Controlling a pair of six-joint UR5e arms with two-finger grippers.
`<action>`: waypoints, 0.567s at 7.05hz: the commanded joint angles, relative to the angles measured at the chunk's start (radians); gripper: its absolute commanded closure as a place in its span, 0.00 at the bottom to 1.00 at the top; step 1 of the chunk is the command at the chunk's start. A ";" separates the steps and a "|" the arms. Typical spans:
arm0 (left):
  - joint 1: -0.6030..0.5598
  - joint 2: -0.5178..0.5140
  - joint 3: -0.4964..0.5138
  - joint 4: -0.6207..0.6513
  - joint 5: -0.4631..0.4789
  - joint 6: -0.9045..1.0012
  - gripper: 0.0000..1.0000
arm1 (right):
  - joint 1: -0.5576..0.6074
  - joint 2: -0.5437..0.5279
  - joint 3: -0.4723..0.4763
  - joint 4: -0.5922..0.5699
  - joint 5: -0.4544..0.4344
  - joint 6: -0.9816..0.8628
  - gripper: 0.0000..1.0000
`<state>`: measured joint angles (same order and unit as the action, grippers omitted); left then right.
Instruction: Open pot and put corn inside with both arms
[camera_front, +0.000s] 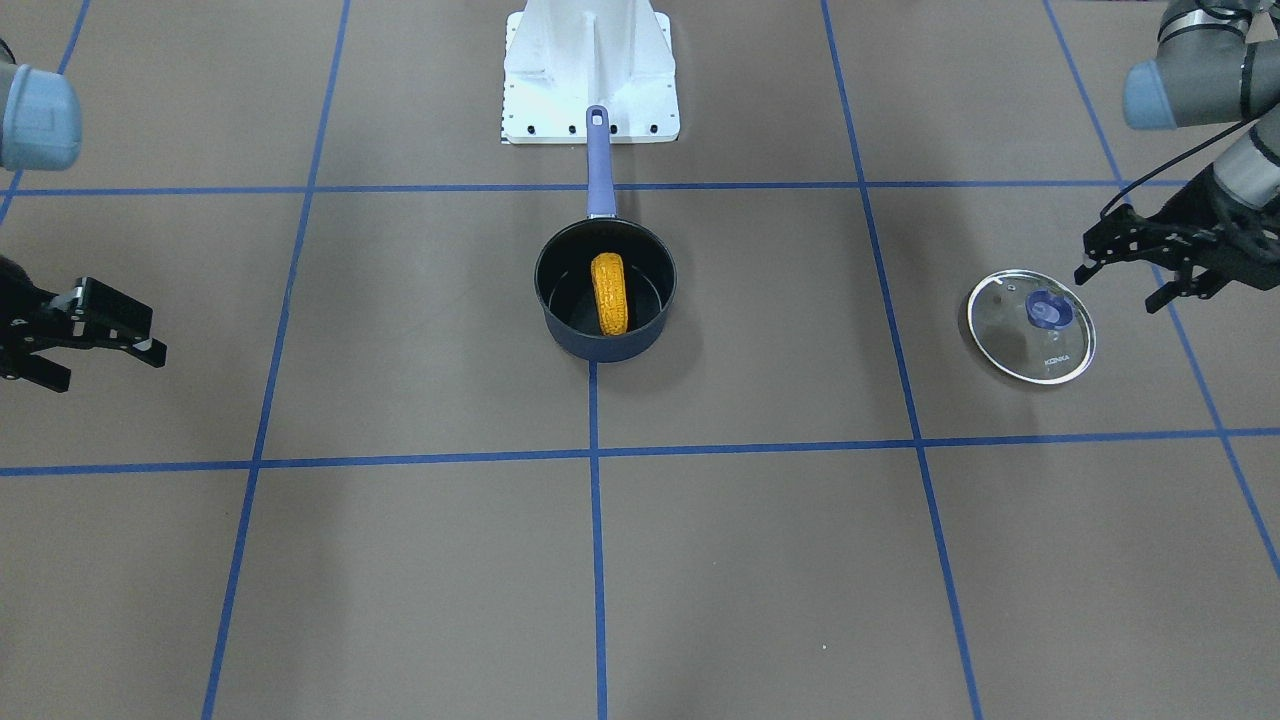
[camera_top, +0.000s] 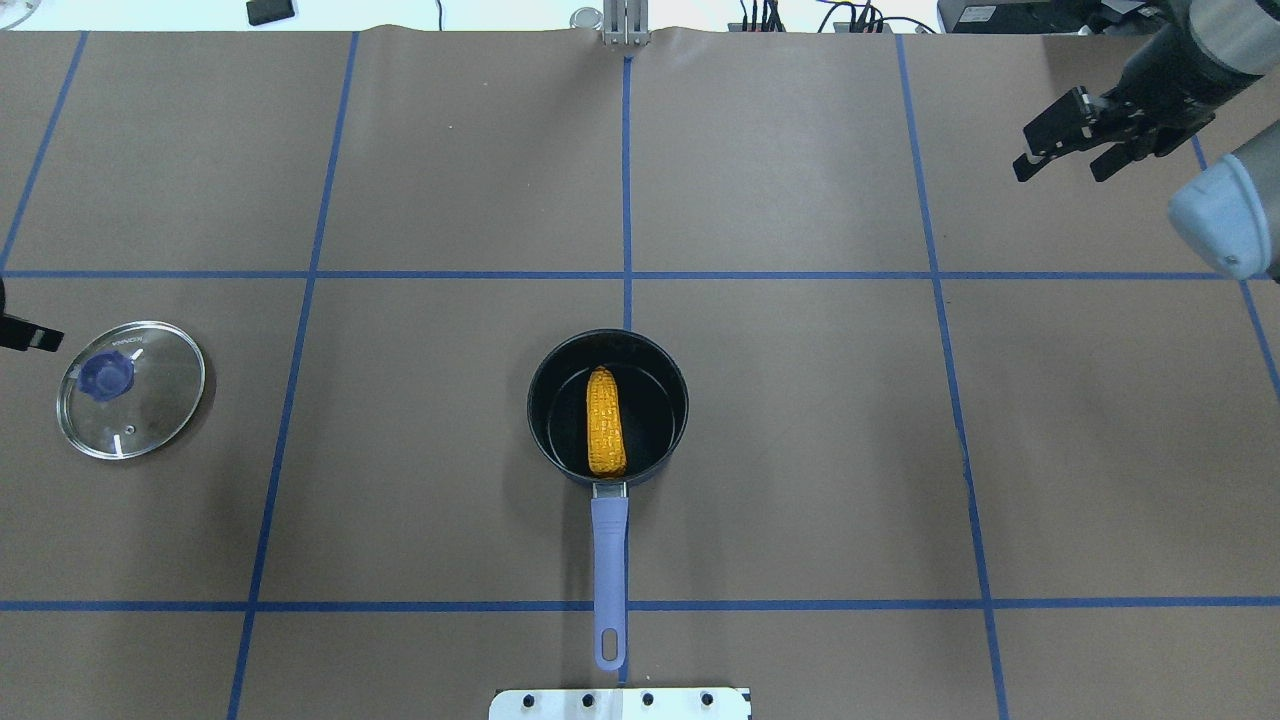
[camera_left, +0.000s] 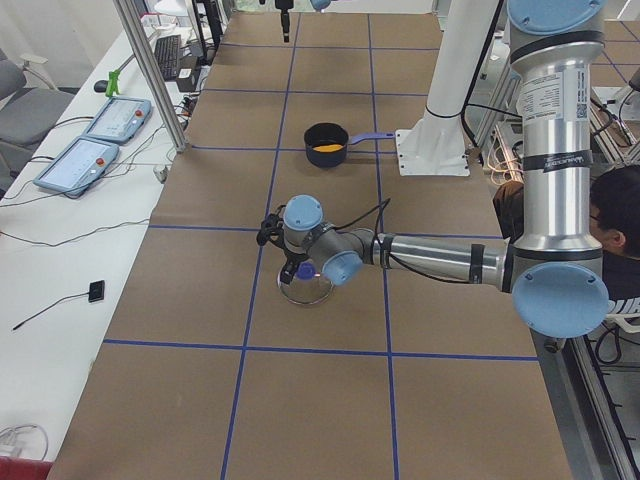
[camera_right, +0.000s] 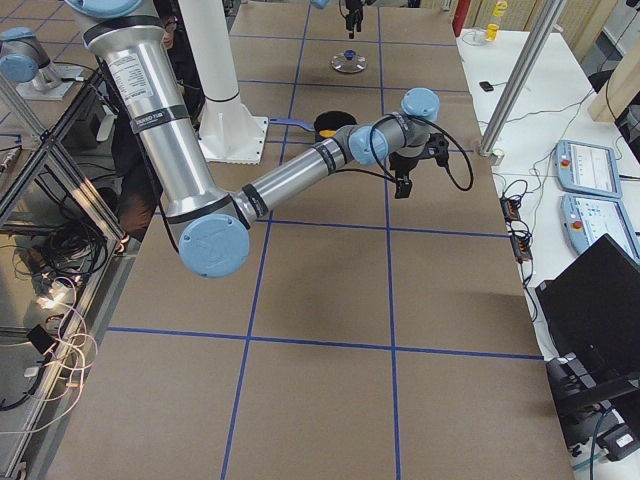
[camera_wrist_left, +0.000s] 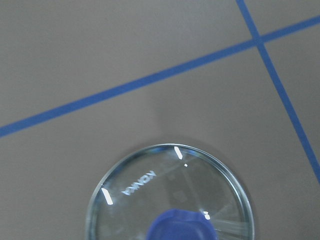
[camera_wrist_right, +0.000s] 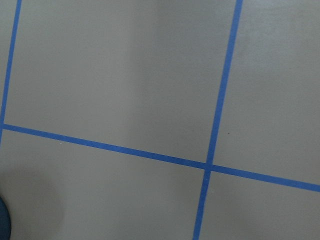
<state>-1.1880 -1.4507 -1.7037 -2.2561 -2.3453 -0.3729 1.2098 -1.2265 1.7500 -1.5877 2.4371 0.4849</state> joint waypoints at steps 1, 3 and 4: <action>-0.169 0.067 0.012 0.007 -0.060 0.182 0.02 | 0.091 -0.112 0.003 0.003 -0.001 -0.128 0.00; -0.310 0.107 0.032 0.036 -0.119 0.293 0.02 | 0.193 -0.227 0.009 0.006 0.006 -0.286 0.00; -0.374 0.115 0.051 0.036 -0.165 0.319 0.01 | 0.238 -0.263 0.013 0.003 0.010 -0.301 0.00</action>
<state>-1.4798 -1.3527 -1.6727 -2.2256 -2.4609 -0.1032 1.3890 -1.4370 1.7592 -1.5827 2.4424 0.2303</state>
